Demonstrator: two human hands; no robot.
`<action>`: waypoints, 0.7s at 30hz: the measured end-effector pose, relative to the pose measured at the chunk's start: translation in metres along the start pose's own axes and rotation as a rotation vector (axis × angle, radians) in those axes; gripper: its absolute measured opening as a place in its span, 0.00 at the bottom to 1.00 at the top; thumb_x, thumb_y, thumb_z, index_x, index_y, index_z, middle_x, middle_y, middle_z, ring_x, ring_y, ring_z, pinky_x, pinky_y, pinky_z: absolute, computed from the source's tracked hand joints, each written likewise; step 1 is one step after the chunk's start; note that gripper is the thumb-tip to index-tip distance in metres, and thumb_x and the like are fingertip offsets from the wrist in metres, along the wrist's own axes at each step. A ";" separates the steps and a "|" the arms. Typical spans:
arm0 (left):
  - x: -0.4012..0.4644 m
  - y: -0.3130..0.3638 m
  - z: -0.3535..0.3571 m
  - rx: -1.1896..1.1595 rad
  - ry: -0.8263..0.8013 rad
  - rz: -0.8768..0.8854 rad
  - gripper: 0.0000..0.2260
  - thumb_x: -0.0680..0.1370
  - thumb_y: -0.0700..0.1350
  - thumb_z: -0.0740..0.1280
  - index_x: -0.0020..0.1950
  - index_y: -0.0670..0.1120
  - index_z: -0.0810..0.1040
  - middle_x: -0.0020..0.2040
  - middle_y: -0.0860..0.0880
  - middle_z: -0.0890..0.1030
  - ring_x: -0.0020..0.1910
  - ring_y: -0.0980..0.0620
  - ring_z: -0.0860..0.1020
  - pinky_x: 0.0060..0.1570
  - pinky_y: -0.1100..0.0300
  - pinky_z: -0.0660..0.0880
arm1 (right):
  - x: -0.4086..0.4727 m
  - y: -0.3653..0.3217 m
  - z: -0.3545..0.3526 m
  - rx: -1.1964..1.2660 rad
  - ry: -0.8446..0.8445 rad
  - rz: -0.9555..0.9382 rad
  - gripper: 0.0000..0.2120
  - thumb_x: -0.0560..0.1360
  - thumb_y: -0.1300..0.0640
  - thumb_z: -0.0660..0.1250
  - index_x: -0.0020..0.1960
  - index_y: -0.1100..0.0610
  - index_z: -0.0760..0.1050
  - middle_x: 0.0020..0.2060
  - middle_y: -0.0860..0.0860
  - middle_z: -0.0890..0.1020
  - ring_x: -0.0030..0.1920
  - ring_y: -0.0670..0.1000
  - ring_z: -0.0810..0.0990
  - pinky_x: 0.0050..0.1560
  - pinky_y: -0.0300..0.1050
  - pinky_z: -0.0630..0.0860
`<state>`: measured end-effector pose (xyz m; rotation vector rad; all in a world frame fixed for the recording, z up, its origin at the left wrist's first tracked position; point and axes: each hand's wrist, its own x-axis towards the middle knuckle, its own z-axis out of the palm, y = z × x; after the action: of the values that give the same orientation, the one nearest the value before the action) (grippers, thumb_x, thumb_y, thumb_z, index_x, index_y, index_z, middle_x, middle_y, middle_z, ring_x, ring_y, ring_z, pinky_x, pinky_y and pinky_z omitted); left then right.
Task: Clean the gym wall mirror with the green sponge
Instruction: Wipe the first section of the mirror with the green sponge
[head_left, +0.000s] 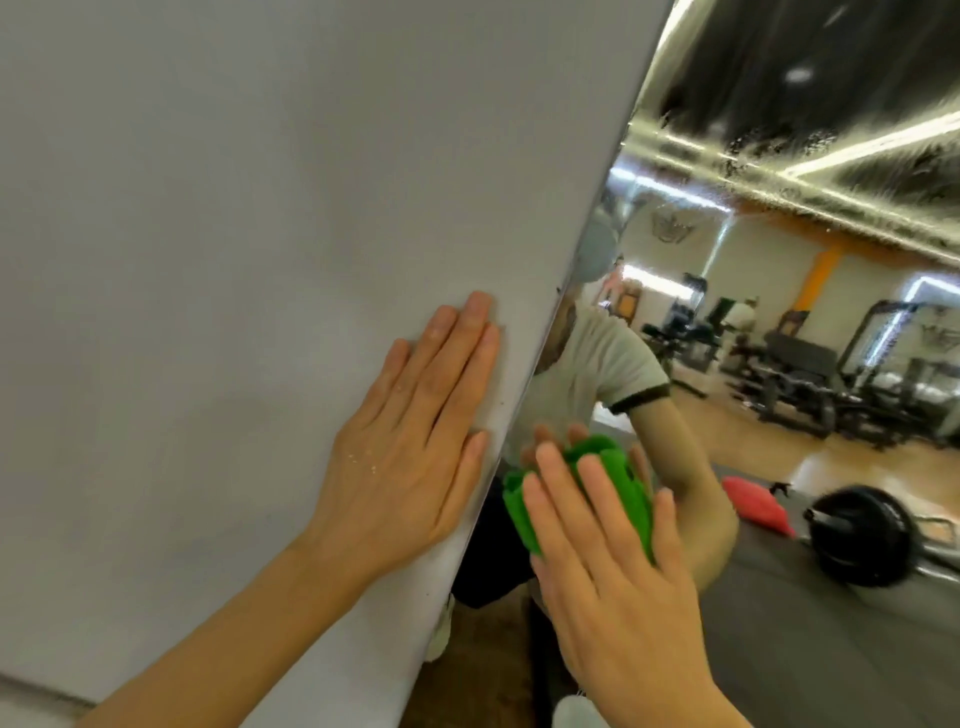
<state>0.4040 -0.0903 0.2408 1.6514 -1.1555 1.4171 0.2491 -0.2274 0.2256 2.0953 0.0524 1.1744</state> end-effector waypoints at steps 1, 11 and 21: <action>0.000 0.000 0.000 -0.002 -0.002 -0.003 0.28 0.83 0.45 0.53 0.81 0.40 0.49 0.82 0.49 0.47 0.82 0.52 0.44 0.80 0.55 0.43 | -0.005 0.002 -0.001 -0.017 -0.018 -0.054 0.33 0.82 0.52 0.54 0.83 0.56 0.45 0.82 0.51 0.44 0.82 0.52 0.43 0.79 0.56 0.37; -0.001 -0.001 0.002 -0.019 0.016 0.003 0.27 0.84 0.45 0.53 0.80 0.39 0.49 0.81 0.48 0.51 0.82 0.51 0.45 0.80 0.54 0.44 | 0.087 0.008 -0.008 0.025 0.206 0.191 0.27 0.84 0.56 0.55 0.81 0.60 0.52 0.80 0.56 0.54 0.81 0.56 0.47 0.79 0.57 0.35; -0.019 -0.003 -0.009 -0.121 -0.059 0.042 0.28 0.82 0.40 0.53 0.81 0.42 0.49 0.82 0.52 0.46 0.82 0.51 0.45 0.80 0.54 0.42 | 0.060 0.010 -0.012 0.083 0.158 0.228 0.27 0.85 0.55 0.52 0.81 0.59 0.49 0.80 0.50 0.51 0.80 0.51 0.44 0.79 0.56 0.36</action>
<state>0.4028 -0.0773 0.2242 1.6023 -1.2904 1.3054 0.2721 -0.2061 0.2786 2.1185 -0.0674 1.4965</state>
